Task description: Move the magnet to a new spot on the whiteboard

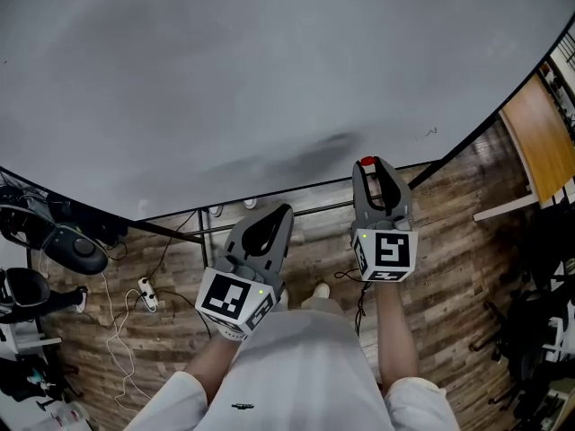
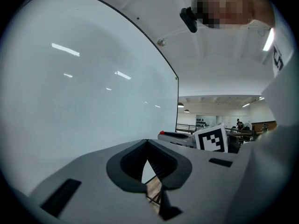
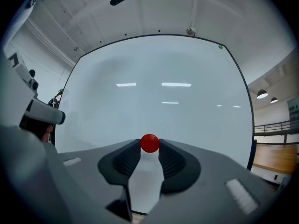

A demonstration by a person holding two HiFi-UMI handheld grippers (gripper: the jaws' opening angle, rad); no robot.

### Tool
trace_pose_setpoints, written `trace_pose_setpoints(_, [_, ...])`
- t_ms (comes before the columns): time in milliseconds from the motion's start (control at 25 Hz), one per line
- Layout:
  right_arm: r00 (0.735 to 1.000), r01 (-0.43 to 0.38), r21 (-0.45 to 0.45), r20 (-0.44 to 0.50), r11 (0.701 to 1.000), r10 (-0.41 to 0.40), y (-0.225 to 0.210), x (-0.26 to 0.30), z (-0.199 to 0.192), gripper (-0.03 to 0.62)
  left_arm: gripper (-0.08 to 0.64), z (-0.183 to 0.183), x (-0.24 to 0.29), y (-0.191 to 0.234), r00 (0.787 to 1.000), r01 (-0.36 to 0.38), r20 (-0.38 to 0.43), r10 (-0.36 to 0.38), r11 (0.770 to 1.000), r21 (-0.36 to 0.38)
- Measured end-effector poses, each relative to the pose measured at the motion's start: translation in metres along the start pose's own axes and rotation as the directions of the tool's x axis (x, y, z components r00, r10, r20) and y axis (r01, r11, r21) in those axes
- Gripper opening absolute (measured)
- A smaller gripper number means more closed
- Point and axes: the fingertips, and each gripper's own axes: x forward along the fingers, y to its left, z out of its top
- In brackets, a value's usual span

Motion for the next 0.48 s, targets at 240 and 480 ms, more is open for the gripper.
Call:
trace_pose_setpoints(240, [1.0, -0.001, -0.01, -0.025, 1.0, 0.001, 0.002, 0.036, -0.015, 0.13, 0.006, 0.0, 0.006, 0.008, 1.0, -0.009, -0.001, 0.009, 1.0, -0.002])
trace_pose_setpoints(480, [0.998, 0.004, 0.005, -0.059, 1.0, -0.003, 0.002, 0.063, -0.032, 0.13, 0.006, -0.001, 0.014, 0.015, 1.0, -0.011, -0.01, 0.011, 1.0, -0.009])
